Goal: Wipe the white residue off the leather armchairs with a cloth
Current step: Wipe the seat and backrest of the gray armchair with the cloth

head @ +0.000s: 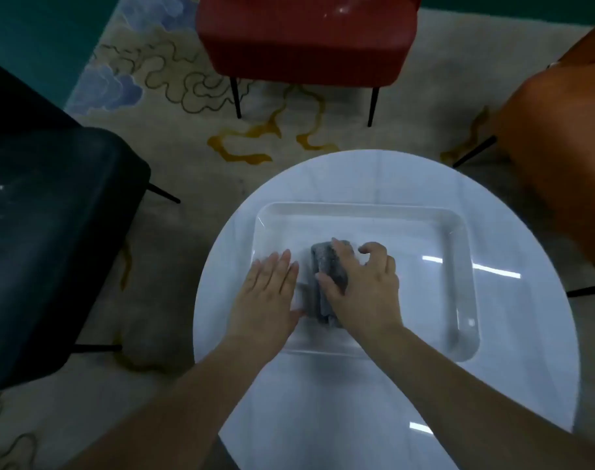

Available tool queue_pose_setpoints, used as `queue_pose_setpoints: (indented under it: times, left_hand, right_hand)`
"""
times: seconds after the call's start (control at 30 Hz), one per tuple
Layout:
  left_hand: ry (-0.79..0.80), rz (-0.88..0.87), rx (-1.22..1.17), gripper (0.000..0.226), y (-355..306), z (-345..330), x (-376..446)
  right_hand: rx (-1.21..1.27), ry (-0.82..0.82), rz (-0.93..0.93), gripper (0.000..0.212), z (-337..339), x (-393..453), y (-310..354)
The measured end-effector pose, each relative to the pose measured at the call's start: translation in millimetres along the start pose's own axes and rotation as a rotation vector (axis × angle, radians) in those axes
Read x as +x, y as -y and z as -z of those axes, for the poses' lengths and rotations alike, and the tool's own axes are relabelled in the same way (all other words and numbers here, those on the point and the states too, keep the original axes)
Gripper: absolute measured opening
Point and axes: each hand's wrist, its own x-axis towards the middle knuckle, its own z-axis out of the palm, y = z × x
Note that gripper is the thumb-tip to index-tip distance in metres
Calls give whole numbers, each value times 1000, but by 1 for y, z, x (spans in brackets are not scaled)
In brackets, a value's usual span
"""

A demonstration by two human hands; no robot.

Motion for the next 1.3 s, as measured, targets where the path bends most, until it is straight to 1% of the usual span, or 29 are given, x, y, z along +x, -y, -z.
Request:
queue_pose_setpoints:
  times: [0.1,0.17,0.3,0.43,0.5,0.6,0.73,0.8,0.93,1.03,1.13,1.3]
  left_hand:
    - [2,-20,32,75,4,-2,2]
    - [7,-21,27,75,6,-7,2]
    - [46,-12,40,76,7,-4,3]
    - [73,-32,11,74,7,6,2]
    - [60,-36,-25,71,9,14,-3]
    - [26,-4,-88,67,11,28,-18]
    - [-8,91,-180,64,15,46,-48]
    - [-24,146,-225,64,16,53,-67]
    - [-36,270,-297,62,21,64,-109]
    - [-24,379,-377,62,27,70,-148]
    - [-7,493,-433,62,38,75,-193]
    - [-29,650,-503,63,62,71,-290]
  right_hand:
    - [-71,53,-70,75,-7,1,2]
    - [-77,96,-77,79,-15,-1,0]
    - [-77,174,-80,78,-18,2,-2]
    - [-84,209,-66,68,-10,11,1]
    - [32,241,-95,63,-1,15,-1]
    - [319,230,-154,60,17,13,-7]
    - [511,235,-171,61,42,-3,-5]
    - [552,264,-175,64,53,-13,0]
    - [548,342,-99,66,74,-32,23]
    - [486,323,16,58,85,-43,49]
    - [445,348,116,57,97,-55,84]
    - [410,366,254,45,107,-91,155]
